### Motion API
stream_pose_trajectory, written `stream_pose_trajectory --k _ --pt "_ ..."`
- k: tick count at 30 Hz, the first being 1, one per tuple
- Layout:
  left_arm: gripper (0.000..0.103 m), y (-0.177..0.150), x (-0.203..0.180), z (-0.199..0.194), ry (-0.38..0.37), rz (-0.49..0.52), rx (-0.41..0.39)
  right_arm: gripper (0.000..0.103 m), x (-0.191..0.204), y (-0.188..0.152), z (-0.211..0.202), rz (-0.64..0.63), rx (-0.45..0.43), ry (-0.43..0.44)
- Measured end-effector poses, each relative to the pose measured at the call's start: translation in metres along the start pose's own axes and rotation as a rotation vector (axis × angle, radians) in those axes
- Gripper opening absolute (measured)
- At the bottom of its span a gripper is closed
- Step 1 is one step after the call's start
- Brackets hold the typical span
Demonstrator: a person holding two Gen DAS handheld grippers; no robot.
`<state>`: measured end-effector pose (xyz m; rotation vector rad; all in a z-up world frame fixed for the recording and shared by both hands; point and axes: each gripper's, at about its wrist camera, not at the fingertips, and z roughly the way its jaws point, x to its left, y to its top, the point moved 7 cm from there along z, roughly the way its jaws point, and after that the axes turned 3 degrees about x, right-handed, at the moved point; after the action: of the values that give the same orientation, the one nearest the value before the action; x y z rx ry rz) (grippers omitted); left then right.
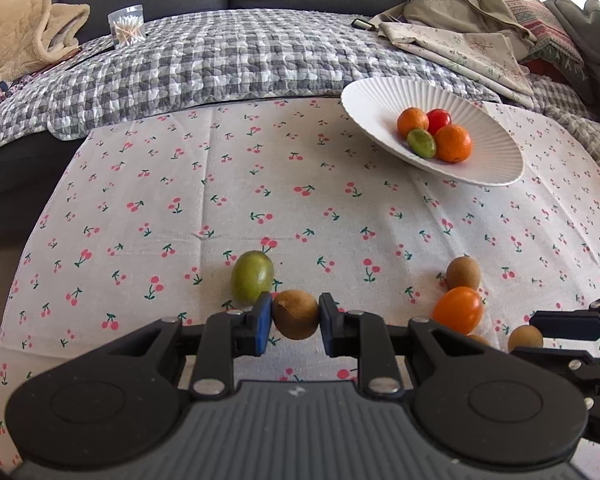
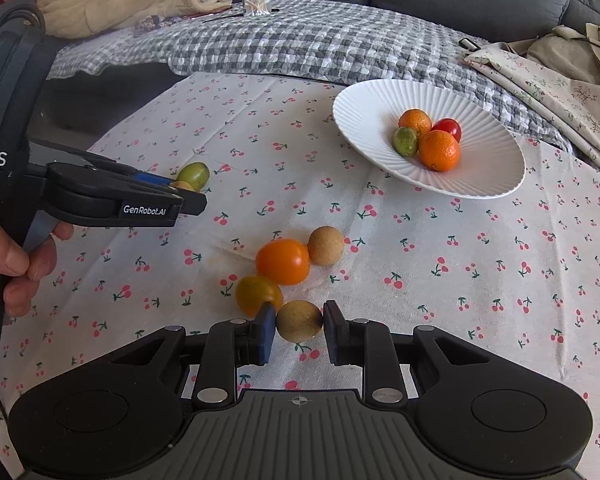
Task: Organize fruits
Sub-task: 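Grasp a brown kiwi with the right tool while the left tool grasps another kiwi, then lift the kiwis and carry them over the white bowl with both tools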
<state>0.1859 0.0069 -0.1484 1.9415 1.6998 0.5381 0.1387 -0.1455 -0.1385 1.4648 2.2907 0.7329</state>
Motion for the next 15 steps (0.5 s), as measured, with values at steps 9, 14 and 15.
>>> stream_pose_trajectory --k 9,14,15 --pt "0.023 0.013 -0.002 -0.021 -0.041 -0.007 -0.071 0.024 -0.006 0.012 -0.019 0.018 -0.066 -0.002" --pt "0.023 0.022 -0.001 -0.032 -0.057 -0.021 -0.115 0.024 -0.016 0.016 -0.026 0.044 -0.089 -0.010" --pt "0.023 0.023 -0.001 -0.034 -0.055 -0.019 -0.122 0.024 -0.017 0.017 -0.028 0.047 -0.092 -0.009"
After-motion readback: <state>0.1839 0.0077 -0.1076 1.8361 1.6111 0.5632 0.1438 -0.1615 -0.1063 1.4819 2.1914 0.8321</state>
